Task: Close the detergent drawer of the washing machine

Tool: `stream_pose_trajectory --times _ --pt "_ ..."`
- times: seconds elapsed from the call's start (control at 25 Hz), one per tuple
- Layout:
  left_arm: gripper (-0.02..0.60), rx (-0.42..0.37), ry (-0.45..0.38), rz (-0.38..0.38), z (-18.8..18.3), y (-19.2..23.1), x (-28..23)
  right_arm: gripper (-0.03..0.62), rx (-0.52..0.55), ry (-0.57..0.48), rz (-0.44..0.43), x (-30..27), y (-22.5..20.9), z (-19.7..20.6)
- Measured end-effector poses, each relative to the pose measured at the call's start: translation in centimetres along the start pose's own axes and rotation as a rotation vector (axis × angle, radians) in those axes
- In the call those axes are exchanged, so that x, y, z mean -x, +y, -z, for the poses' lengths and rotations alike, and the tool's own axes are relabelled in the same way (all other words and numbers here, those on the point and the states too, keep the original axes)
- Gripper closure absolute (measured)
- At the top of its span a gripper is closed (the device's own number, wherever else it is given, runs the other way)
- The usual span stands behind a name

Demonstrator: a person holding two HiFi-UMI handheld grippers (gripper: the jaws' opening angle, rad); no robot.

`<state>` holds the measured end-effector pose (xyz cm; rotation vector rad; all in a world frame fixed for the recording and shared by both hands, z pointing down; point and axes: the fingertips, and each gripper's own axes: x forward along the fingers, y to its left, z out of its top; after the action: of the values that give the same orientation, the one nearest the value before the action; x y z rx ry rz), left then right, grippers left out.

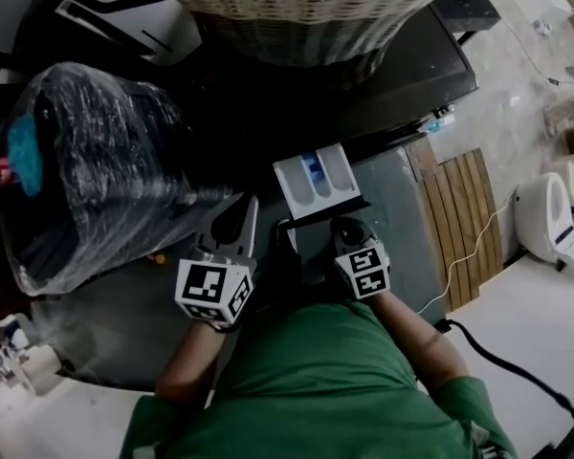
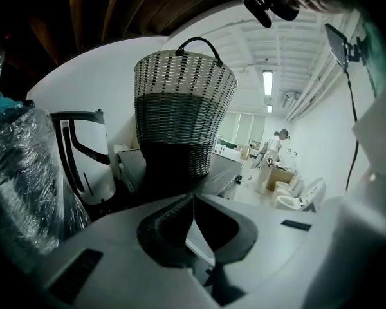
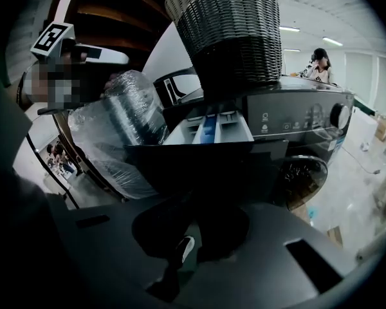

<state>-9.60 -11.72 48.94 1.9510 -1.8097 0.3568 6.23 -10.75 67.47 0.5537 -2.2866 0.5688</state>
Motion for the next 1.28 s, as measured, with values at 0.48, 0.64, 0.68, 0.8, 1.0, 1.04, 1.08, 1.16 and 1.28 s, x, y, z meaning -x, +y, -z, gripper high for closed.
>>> stream_pose_trajectory --times 0.48,0.64,0.68,0.8,1.0,1.04,1.08,1.16,1.28 --pt "0.555 0.064 -0.005 -0.017 0.2 2.7 -0.5 0.579 0.097 0.029 0.005 -0.7 0.7 -0.7" --pt "0.555 0.095 -0.006 -0.016 0.2 3.5 -0.9 0.579 0.071 0.041 0.012 -1.3 0.5 -1.1" --pt "0.555 0.096 -0.008 -0.015 0.1 3.6 -1.0 0.579 0.066 0.038 0.015 -1.5 0.4 -1.4" --pt "0.555 0.096 -0.013 -0.016 -0.3 4.1 -1.2 0.579 0.065 0.021 0.025 -2.2 -0.1 -2.9" --pt "0.555 0.105 -0.008 -0.038 -0.2 5.7 -0.9 0.579 0.06 0.016 0.037 -3.8 -0.8 -5.2" --pt "0.555 0.107 -0.007 -0.042 -0.1 6.1 -0.8 0.579 0.05 0.015 0.042 -4.0 -0.9 -5.6" --pt "0.555 0.109 -0.007 -0.046 -0.1 6.4 -0.8 0.579 0.035 0.014 0.047 -4.3 -1.0 -5.9" --pt "0.555 0.113 -0.006 -0.053 0.0 7.1 -0.7 0.579 -0.004 0.011 0.055 -4.8 -1.1 -6.3" --pt "0.555 0.12 -0.006 -0.057 -0.1 7.9 -0.7 0.579 -0.044 0.007 0.064 -5.3 -1.3 -6.8"
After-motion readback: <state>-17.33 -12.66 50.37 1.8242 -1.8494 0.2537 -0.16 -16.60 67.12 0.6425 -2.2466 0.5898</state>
